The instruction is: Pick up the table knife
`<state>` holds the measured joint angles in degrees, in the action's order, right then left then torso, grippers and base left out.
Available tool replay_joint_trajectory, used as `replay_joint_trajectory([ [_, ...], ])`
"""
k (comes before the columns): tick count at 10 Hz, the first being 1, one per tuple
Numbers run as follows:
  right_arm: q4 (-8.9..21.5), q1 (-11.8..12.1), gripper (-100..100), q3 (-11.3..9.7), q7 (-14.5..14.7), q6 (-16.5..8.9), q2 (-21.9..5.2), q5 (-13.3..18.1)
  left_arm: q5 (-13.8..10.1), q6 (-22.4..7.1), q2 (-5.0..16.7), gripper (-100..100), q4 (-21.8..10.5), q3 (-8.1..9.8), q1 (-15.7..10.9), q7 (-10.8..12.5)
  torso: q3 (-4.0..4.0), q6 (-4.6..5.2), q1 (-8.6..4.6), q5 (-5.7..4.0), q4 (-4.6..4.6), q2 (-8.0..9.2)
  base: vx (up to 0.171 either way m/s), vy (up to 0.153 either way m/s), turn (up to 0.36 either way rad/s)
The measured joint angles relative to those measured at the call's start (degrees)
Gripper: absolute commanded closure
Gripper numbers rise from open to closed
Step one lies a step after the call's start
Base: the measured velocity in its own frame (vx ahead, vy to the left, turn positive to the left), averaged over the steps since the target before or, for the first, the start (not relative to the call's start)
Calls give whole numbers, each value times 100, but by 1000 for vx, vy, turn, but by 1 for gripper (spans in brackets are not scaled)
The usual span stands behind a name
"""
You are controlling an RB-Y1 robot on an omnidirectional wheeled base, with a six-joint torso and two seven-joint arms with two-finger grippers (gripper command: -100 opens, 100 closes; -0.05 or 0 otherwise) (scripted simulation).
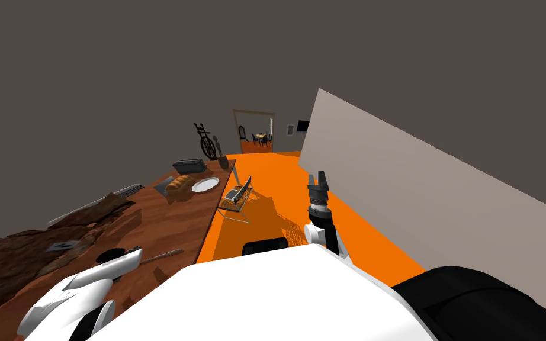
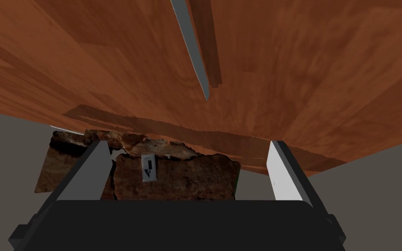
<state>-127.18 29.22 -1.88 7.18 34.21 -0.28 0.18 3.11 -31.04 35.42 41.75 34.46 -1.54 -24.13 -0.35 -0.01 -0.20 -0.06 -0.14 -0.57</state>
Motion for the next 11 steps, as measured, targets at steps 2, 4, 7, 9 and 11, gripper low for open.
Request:
replay_joint_trajectory([
  [2, 0, -1, 0, 0, 0, 0, 0, 0, -62, -101, 64, -100, -224, 36, -37, -108, 15, 0, 19, 2, 5, 28, 72, -6, -2],
  [4, 0, -1, 0, 0, 0, 0, 0, 0, -66, -164, 110, -100, -528, 88, -97, -191, 18, -2, 23, 3, 6, 32, 95, -15, -1],
  [7, 0, -1, 0, 0, 0, 0, 0, 0, -102, -430, 136, -100, -733, 176, -99, -346, 14, -1, 9, 1, 5, 25, 91, -37, 0],
  [9, 0, -2, 0, 0, 0, 0, 0, 0, -106, -465, 182, -100, -940, 190, -162, -400, 24, -1, 21, 2, 8, 43, 45, -8, -4],
  [11, 0, -1, 0, 0, 0, 0, 0, 0, -99, -437, 306, -100, -1487, 220, -322, -488, 15, 0, 20, 3, 6, 27, 119, -25, -2],
])
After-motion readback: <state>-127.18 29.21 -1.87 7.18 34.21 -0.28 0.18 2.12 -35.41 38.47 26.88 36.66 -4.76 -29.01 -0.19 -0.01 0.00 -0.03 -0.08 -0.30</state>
